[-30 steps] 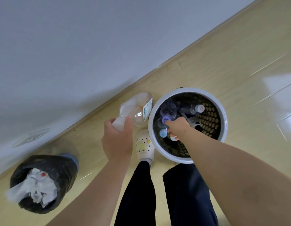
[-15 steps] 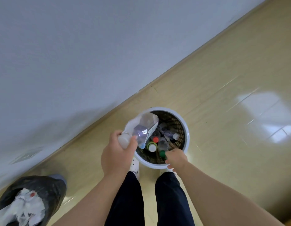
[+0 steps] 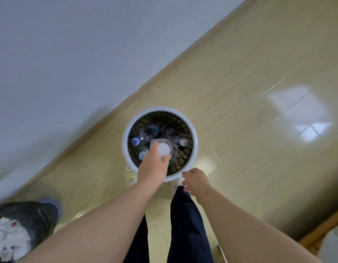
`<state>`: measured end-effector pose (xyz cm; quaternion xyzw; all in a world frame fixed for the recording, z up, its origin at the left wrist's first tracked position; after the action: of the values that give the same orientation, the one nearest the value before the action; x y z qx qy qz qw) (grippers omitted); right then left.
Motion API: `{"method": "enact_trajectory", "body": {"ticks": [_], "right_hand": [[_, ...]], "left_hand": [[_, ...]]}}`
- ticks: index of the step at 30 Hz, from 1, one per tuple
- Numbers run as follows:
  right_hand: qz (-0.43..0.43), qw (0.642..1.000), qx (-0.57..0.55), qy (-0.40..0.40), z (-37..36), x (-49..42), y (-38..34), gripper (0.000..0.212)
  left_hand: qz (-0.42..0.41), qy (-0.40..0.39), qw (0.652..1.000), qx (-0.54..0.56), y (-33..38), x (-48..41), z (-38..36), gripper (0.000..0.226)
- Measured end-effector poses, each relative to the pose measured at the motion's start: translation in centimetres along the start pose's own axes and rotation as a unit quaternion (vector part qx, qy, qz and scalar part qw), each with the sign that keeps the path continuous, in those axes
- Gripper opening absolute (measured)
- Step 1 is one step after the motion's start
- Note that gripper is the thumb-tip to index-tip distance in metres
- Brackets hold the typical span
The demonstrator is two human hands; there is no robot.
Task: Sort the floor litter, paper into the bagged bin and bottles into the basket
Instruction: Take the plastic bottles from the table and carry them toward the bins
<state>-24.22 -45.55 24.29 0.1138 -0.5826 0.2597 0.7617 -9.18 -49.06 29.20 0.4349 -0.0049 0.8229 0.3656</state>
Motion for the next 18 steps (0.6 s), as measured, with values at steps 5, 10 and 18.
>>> {"method": "enact_trajectory", "body": {"ticks": [5,10,18], "right_hand": [[0.012,1.0,0.0,-0.006,0.6,0.0,-0.1,0.02],[0.019,1.0,-0.009,-0.005,1.3,-0.3,-0.5,0.018],[0.021,1.0,-0.008,-0.006,1.8,-1.0,-1.0,0.014]], "left_hand": [[-0.057,0.059,0.996,0.014,1.4,-1.1,1.2,0.044],[-0.124,-0.005,0.99,-0.067,1.0,-2.1,1.0,0.046],[-0.011,-0.099,0.991,-0.086,-0.8,-4.5,-2.0,0.052]]}}
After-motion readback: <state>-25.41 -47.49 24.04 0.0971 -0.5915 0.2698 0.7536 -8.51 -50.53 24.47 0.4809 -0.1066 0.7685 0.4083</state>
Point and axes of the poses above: each hand's wrist, its own x-axis away from the middle knuckle, its own z-axis out of the back of the hand, y = z × x, the point moved 5 cm from there along -x, towards the middle knuckle, and after that the axes turned 5 degrees about y, right-handed, at the moved point
